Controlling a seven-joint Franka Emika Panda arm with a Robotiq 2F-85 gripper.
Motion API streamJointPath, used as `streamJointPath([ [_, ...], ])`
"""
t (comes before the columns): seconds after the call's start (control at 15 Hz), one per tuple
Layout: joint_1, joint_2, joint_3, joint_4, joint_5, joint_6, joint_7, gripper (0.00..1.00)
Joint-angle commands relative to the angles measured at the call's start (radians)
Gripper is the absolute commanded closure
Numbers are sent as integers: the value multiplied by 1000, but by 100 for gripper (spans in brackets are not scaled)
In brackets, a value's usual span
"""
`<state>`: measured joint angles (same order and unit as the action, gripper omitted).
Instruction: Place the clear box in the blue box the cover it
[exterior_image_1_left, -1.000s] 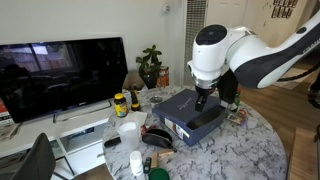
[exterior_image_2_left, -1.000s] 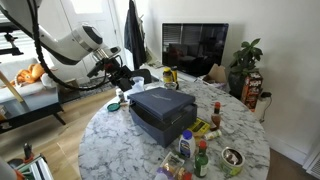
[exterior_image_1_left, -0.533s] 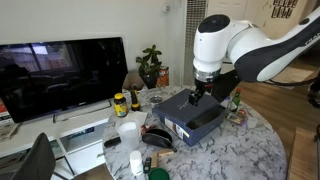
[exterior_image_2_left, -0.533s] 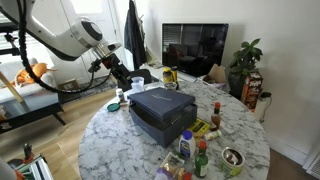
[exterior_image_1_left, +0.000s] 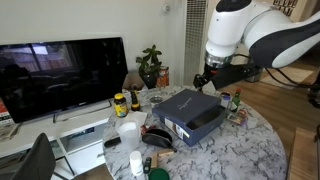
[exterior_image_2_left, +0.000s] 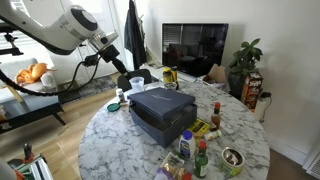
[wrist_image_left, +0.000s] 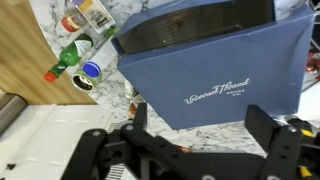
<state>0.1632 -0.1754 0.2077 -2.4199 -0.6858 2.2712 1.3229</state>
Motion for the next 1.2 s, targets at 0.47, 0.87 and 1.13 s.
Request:
streamJointPath([
  [0.47,-85,99,-59,34,87,24,114,0],
  [0.87,-133,189,-155,49,372,86,15,0],
  [1.13,-151,202,-188,16,619,154,-58,0],
])
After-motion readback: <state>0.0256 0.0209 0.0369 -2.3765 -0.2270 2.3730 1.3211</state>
